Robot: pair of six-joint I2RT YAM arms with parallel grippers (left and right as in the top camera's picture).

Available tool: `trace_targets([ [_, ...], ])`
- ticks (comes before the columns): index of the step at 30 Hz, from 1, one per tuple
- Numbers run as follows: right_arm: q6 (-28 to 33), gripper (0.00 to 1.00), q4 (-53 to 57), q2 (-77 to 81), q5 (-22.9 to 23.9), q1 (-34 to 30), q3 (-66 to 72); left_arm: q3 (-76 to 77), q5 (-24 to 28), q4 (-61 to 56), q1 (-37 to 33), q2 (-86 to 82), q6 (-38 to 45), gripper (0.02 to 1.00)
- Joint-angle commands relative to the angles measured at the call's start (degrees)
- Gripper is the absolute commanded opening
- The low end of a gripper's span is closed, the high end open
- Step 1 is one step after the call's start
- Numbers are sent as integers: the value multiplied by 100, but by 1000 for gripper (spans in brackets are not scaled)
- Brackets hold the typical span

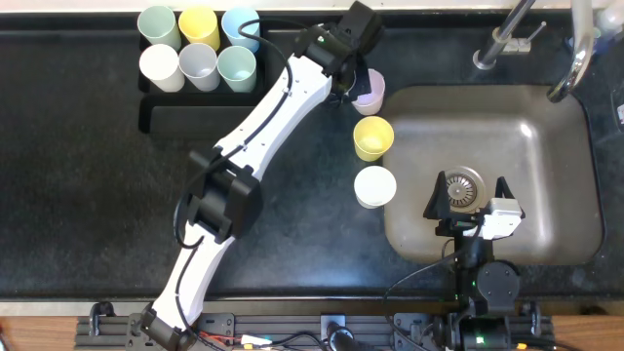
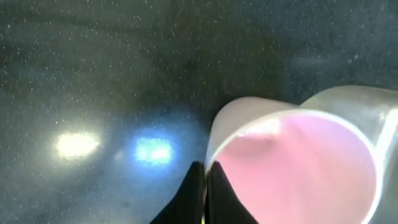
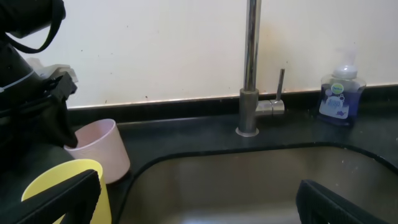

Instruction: Store Cups

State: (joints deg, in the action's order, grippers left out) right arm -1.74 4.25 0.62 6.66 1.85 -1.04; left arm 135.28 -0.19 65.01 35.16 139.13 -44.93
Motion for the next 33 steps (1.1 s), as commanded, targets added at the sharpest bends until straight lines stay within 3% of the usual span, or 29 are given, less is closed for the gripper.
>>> trace_targets([
  [1, 2, 998, -37, -42, 26, -33, 79, 118, 9, 13, -17, 85, -20, 36],
  [10, 0, 998, -37, -42, 26, -33, 79, 118, -39, 417, -280, -726, -22, 36],
  [18, 2, 998, -37, -42, 26, -33, 79, 116, -1106, 1794, -1123, -2376, -334, 36],
  [22, 2, 998, -37, -42, 26, -33, 79, -369, -1388, 2022, -1727, -3244, -315, 36],
  [25, 0, 998, -37, -42, 26, -33, 79, -1606, -1344, 1672, -2361, -4111, -315, 36],
  [33, 2, 998, -37, -42, 26, -33, 79, -4660, -612, 374, -3930, -5438, -313, 36],
])
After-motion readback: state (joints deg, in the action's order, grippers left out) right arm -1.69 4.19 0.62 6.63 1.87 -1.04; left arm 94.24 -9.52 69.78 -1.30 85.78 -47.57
